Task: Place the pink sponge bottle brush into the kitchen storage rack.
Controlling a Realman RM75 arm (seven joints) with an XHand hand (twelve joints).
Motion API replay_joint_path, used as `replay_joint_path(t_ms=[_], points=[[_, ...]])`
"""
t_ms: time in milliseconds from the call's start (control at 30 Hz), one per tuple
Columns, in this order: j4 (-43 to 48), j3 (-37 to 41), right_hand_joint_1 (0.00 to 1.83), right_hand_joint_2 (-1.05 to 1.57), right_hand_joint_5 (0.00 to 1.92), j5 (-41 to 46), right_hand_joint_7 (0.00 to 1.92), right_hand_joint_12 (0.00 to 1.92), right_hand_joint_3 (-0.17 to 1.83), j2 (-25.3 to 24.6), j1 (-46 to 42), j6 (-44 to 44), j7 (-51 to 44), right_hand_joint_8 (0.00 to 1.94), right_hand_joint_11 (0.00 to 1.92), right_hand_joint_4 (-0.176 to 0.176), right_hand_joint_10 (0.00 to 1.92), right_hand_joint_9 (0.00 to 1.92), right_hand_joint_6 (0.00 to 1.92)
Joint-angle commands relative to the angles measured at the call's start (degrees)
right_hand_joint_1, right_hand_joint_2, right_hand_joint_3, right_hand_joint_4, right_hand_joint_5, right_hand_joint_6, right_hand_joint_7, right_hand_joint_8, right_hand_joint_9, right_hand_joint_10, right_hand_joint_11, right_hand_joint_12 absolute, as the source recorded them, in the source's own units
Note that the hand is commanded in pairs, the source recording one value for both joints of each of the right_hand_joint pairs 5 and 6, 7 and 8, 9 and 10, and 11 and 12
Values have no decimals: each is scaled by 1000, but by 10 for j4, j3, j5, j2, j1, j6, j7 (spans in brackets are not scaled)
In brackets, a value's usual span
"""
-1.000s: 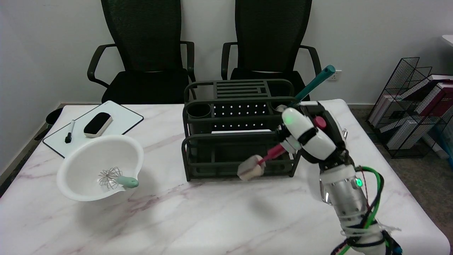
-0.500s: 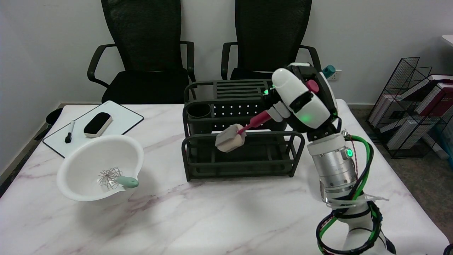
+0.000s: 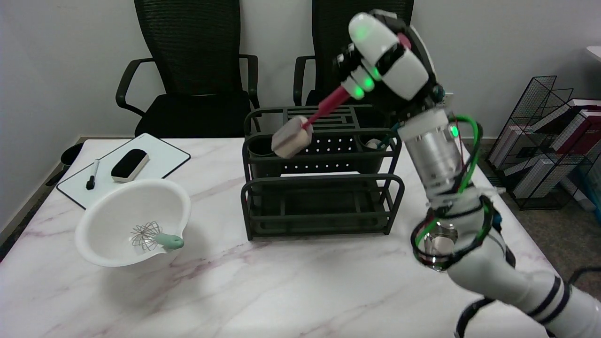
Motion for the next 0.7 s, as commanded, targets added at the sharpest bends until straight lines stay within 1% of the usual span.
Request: replay_joint_path(t_ms=[33, 167, 200, 233, 367, 467, 633, 700], points=[[-24, 51, 917, 1571, 1920, 12, 1920, 1920, 1190, 19, 245, -261, 118, 1920, 1920, 0, 1920, 1920, 1920], [-61, 35, 981, 1571, 1920, 8, 1920, 1920, 1046, 17, 278, -288, 164, 1920, 1920, 0, 1920, 1920, 1920], [-70, 32, 968, 1571, 1920, 10, 1920, 1920, 1020, 16, 290, -303, 171, 1920, 1920, 0, 1920, 1920, 1920], [-75, 30, 969, 1571, 1920, 11, 1920, 1920, 999, 15, 299, -313, 173, 1920, 1920, 0, 1920, 1920, 1920], [-110, 20, 982, 1571, 1920, 10, 1920, 1920, 736, 9, 338, -367, 172, 1920, 1920, 0, 1920, 1920, 1920], [-136, 3, 994, 1571, 1920, 11, 1920, 1920, 656, 4, 372, -402, 170, 1920, 1920, 0, 1920, 1920, 1920], [-189, -48, 1009, 1571, 1920, 11, 1920, 1920, 432, 2, 433, -414, 170, 1920, 1920, 0, 1920, 1920, 1920], [-214, -74, 1009, 1571, 1920, 11, 1920, 1920, 376, 4, 459, -409, 170, 1920, 1920, 0, 1920, 1920, 1920]])
